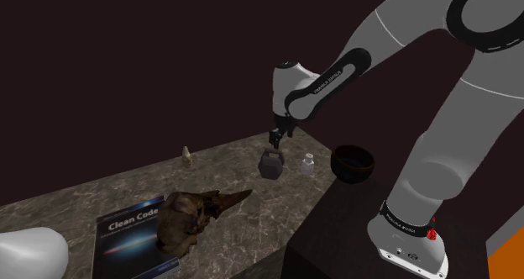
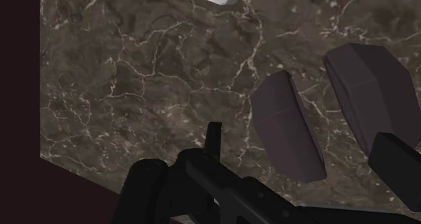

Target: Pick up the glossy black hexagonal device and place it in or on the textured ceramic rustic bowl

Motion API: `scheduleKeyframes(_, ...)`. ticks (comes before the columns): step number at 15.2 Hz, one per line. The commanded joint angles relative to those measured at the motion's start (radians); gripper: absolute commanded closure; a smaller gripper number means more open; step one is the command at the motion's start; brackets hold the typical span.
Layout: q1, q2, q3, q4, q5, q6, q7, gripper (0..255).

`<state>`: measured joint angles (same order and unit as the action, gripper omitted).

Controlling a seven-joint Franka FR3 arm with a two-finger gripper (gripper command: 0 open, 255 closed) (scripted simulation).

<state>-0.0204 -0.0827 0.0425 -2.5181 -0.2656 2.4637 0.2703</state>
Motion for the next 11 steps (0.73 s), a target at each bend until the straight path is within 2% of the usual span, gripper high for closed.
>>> scheduleKeyframes(1, -0.004, 0.086, 0.002, 0.023, -0.033, 0.061, 0.027, 0)
scheduleKeyframes(11, -0.012, 0.206, -0.017, 0.029, -0.099, 0.173, 0.074, 0)
